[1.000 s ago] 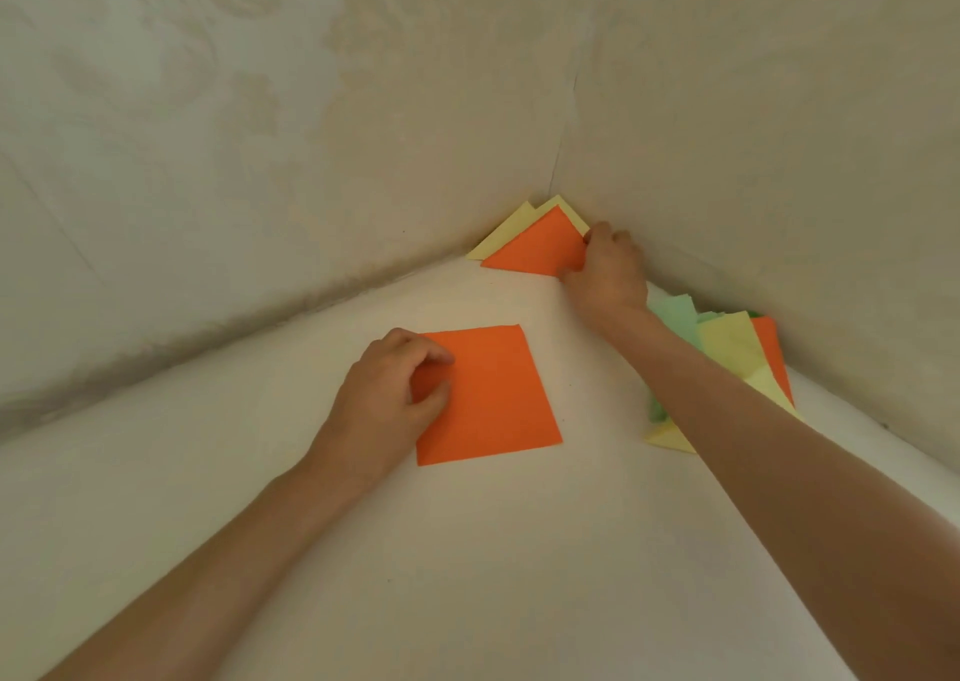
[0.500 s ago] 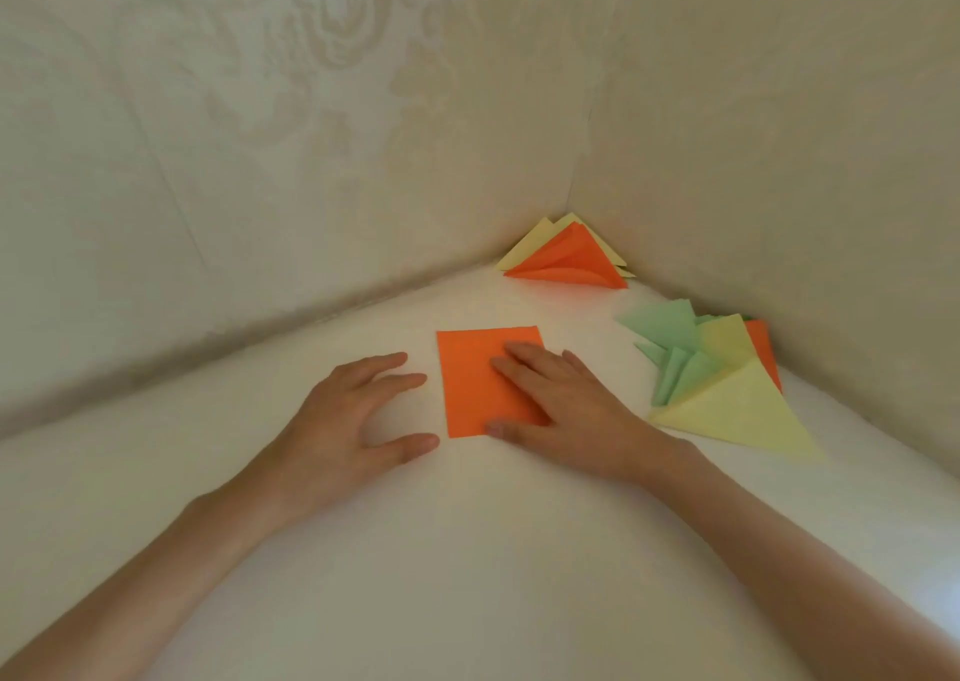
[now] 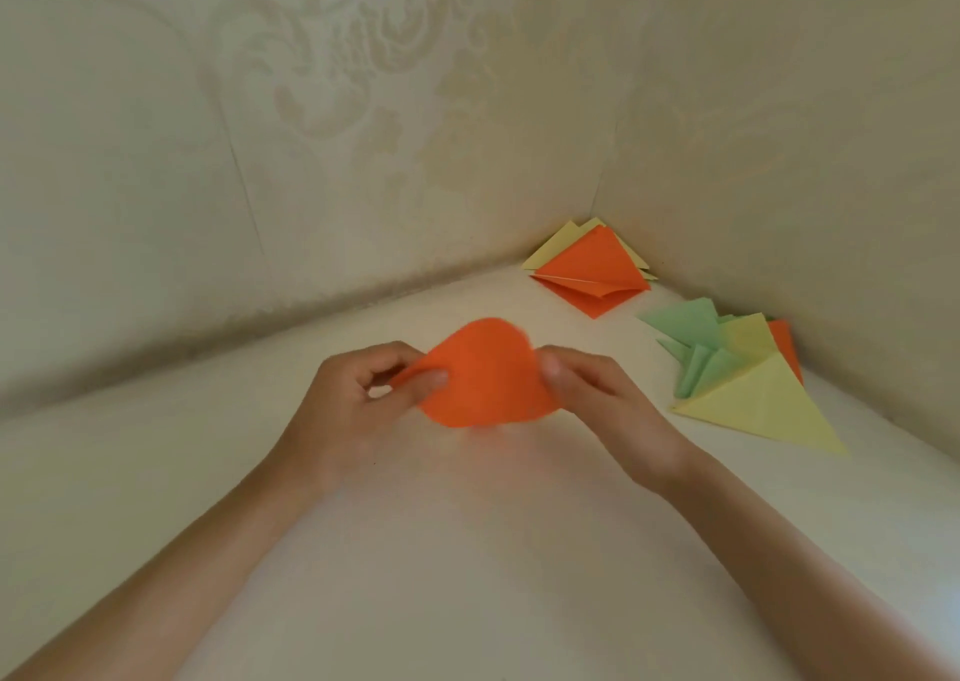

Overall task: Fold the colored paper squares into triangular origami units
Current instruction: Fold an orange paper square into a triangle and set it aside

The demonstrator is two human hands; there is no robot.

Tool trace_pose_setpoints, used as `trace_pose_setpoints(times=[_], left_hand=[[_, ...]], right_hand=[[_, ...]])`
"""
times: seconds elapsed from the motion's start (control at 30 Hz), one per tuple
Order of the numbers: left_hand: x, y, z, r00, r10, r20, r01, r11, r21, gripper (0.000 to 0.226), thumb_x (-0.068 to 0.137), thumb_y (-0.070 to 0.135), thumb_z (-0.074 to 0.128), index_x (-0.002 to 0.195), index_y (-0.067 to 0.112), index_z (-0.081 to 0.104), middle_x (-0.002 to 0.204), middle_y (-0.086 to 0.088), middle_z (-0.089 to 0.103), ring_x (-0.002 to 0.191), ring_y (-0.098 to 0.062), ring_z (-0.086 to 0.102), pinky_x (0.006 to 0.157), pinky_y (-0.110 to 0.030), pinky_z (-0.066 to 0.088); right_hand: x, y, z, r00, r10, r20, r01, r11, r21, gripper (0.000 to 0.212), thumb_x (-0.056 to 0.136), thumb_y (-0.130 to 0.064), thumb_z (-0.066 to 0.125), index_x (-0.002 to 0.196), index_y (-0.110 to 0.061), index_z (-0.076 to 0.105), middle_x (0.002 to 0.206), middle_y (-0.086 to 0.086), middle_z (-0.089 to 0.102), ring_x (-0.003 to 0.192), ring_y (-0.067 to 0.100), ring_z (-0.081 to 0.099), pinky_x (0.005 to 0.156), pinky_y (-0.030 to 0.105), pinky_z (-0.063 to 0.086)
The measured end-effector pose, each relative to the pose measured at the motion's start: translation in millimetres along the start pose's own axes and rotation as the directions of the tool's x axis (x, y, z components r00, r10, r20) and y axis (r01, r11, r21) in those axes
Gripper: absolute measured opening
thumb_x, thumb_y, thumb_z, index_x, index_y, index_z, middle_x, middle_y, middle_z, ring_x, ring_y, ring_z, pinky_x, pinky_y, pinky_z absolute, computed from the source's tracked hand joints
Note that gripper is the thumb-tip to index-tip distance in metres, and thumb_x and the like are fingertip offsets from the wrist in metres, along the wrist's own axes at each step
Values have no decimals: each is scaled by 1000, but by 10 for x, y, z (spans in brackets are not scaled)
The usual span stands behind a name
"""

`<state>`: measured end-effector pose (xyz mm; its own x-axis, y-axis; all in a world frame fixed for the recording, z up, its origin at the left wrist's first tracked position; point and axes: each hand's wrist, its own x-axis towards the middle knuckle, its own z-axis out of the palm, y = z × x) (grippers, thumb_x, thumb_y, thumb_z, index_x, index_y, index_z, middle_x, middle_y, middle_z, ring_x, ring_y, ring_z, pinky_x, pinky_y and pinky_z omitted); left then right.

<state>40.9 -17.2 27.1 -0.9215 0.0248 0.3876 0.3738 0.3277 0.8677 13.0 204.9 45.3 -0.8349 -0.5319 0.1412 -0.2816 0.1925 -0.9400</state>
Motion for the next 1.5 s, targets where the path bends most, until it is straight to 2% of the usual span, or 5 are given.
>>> trace_pose_setpoints(times=[0.3,0.7,0.93,1.2,1.5], left_hand=[[1,-4,-20,979,-199,-32,190,965,-179,17,77,32,63,77,15,63,45,0,54,35,-10,39,39,-16,34],[-37,-259,12,937,321,137,-348,840,417,30,82,36,53,111,31,58,133,9,45,133,-5,31,109,-38,25],[-6,-325,-42,964,197,176,-249,901,356,22,84,25,59,99,22,75,111,16,60,98,2,58,88,-21,44],[-36,-296,-4,986,44,159,-95,939,331,29,78,25,72,107,32,70,106,20,64,100,3,59,93,-21,44],[6,11,-18,957,-289,-8,283,942,-180,37,71,42,75,102,25,66,91,-1,65,71,-9,63,59,-21,45]], right_hand=[[-1,27,-84,975,94,-202,-56,981,187,20,89,-10,58,108,-14,60,67,3,68,58,17,61,58,26,46],[12,113,-143,922,313,-226,-247,928,278,29,89,-2,58,115,-14,59,61,10,61,50,18,57,58,33,40],[-24,165,-126,967,-158,-198,21,828,-560,26,90,-37,59,115,-28,59,120,-14,54,115,1,43,95,8,29],[-34,260,-21,938,-257,233,346,659,-667,35,91,-32,48,112,-13,68,110,-1,65,100,8,54,86,20,42],[10,108,-37,955,62,-289,-24,991,132,11,86,-15,60,84,-9,69,73,4,68,70,11,60,71,29,51]])
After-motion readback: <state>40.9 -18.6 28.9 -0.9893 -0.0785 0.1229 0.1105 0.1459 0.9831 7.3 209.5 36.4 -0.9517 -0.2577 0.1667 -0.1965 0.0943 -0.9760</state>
